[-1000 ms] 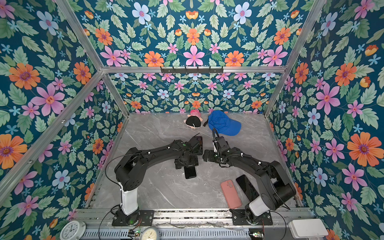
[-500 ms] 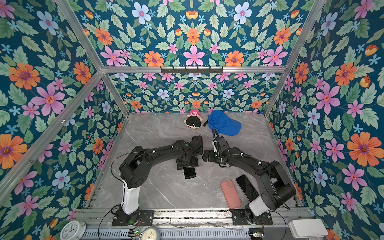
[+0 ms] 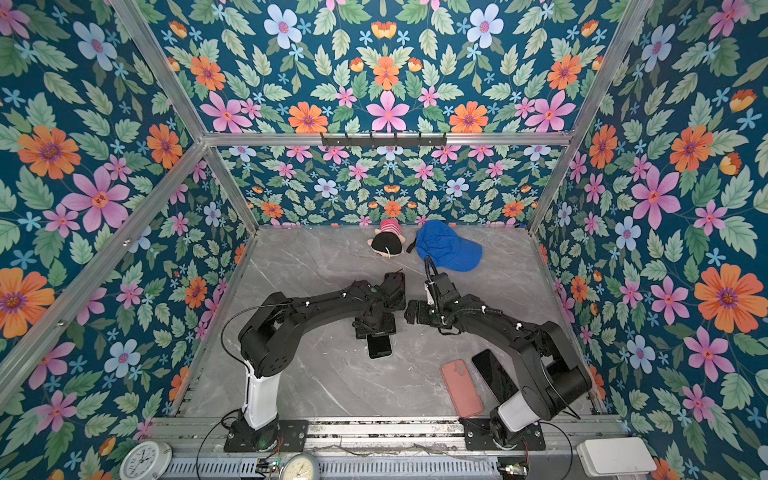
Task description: Put the phone into the phone case
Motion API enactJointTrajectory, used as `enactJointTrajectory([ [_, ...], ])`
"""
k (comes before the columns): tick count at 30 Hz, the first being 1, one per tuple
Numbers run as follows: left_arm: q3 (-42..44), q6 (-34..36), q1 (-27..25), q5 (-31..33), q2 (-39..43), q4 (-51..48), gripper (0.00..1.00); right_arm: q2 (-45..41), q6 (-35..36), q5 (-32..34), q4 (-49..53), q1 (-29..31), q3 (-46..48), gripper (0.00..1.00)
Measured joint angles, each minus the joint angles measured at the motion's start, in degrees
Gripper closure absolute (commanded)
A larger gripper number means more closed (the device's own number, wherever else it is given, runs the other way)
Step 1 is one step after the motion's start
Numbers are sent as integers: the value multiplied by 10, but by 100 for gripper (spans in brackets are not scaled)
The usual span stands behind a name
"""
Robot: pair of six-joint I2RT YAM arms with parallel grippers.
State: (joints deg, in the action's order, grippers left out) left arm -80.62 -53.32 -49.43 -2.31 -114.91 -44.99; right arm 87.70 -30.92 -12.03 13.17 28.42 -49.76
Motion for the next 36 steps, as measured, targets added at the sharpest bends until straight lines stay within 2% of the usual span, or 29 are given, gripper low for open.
enactJointTrajectory([
  [7, -9, 26, 8, 2, 6, -19, 35, 0, 0, 0, 2, 0, 0, 1],
  [15, -44, 78, 52, 16, 11, -57, 38, 0, 0, 2, 7, 0, -6, 1],
  [26, -169, 174, 144, 40, -49, -94, 40, 7, 0, 6, 15, 0, -19, 1],
  [36, -287, 236, 174, 56, -132, -105, 43, 18, 0, 17, 30, 0, -31, 1],
])
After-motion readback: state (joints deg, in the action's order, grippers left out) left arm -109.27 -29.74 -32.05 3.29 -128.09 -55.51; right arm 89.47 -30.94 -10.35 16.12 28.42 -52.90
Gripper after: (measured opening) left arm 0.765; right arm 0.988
